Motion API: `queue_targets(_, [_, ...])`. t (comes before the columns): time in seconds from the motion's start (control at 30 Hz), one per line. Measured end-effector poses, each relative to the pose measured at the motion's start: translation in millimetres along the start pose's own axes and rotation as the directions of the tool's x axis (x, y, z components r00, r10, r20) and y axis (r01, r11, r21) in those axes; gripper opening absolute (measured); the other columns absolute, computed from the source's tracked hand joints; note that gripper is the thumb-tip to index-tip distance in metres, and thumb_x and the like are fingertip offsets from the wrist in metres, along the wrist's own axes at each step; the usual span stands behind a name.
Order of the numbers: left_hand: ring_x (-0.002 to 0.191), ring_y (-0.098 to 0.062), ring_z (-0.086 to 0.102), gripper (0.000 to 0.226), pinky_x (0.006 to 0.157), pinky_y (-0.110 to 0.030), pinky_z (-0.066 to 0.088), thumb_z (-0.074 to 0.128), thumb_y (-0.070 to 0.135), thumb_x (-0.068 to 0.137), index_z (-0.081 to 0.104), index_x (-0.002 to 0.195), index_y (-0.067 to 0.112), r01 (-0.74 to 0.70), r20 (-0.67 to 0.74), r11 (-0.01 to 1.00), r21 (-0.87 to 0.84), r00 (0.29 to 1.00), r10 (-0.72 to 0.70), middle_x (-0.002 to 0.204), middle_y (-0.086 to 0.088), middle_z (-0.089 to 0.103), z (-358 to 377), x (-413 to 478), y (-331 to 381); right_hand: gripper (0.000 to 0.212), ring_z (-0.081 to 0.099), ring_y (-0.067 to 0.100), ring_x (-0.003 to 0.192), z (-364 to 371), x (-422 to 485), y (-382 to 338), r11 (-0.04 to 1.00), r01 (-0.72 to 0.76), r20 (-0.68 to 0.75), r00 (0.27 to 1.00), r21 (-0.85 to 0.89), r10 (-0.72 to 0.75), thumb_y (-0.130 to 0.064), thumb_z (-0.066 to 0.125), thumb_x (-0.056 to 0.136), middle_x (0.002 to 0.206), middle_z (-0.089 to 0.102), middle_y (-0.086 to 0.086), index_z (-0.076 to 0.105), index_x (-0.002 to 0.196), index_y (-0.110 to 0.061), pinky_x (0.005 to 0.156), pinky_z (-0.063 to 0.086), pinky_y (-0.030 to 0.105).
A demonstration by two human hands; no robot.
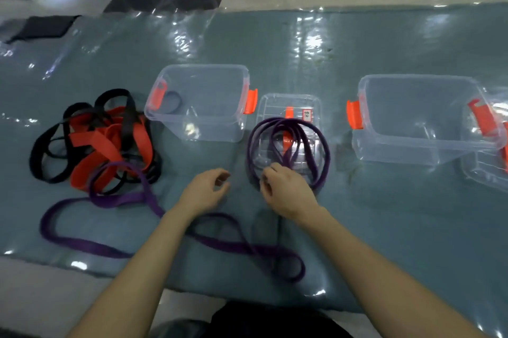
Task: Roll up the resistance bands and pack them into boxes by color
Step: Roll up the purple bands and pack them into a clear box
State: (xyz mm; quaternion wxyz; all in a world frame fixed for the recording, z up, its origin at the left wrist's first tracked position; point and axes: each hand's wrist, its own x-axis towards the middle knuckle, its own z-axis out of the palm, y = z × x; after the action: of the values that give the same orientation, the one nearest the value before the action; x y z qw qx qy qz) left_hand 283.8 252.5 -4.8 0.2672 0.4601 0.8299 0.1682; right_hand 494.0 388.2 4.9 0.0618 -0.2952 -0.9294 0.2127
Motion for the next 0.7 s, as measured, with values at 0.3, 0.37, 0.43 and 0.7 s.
queue_targets(0.3, [0.158, -0.027, 0.035, 0.092, 0.128, -0.045, 0.031, 0.072, 0.026, 0.086, 0.034, 0.169, 0.021, 0.094, 0.132, 0.923, 0.374, 0.979, -0.153, 0.171, -0.003, 0.039, -31, -119, -159, 0.097, 0.05, 0.032, 0.127, 112, 4, -117, 0.982, 0.137, 0.414, 0.907, -0.133, -0.07, -0.078, 0.081, 0.07, 0.134, 0.053, 0.008, 0.049, 0.137, -0.015, 0.105, 0.047, 0.048])
queue_targets(0.37, [0.153, -0.027, 0.039, 0.103, 0.123, -0.043, 0.035, 0.072, 0.047, 0.082, 0.026, 0.171, 0.025, -0.002, 0.164, 0.89, 0.457, 0.983, -0.081, 0.168, -0.001, 0.037, -29, -121, -171, 0.097, 0.049, 0.033, 0.128, 129, 8, -134, 0.966, 0.136, 0.402, 0.915, -0.219, -0.038, -0.078, 0.081, 0.069, 0.134, 0.053, 0.009, 0.05, 0.136, -0.015, 0.104, 0.046, 0.048])
queue_targets(0.43, [0.139, -0.03, 0.045, 0.111, 0.118, -0.044, 0.038, 0.068, 0.07, 0.074, 0.031, 0.168, 0.024, -0.096, 0.174, 0.835, 0.542, 0.985, 0.001, 0.156, -0.003, 0.042, -26, -116, -179, 0.082, 0.05, 0.033, 0.129, 140, 14, -147, 0.953, 0.148, 0.413, 0.91, -0.264, -0.027, -0.069, 0.08, 0.077, 0.134, 0.055, 0.01, 0.054, 0.133, -0.014, 0.105, 0.044, 0.047])
queue_targets(0.7, [0.131, -0.033, 0.053, 0.047, 0.128, -0.053, 0.021, 0.063, 0.043, 0.079, 0.064, 0.12, 0.019, -0.346, 0.196, 0.68, 0.646, 0.936, 0.291, 0.13, -0.006, 0.062, -40, -93, -195, 0.017, 0.066, 0.041, 0.105, 111, 12, -176, 0.997, -0.012, 0.491, 0.87, -0.079, 0.049, -0.022, 0.061, 0.094, 0.113, 0.067, 0.017, 0.055, 0.11, -0.017, 0.079, 0.05, 0.043])
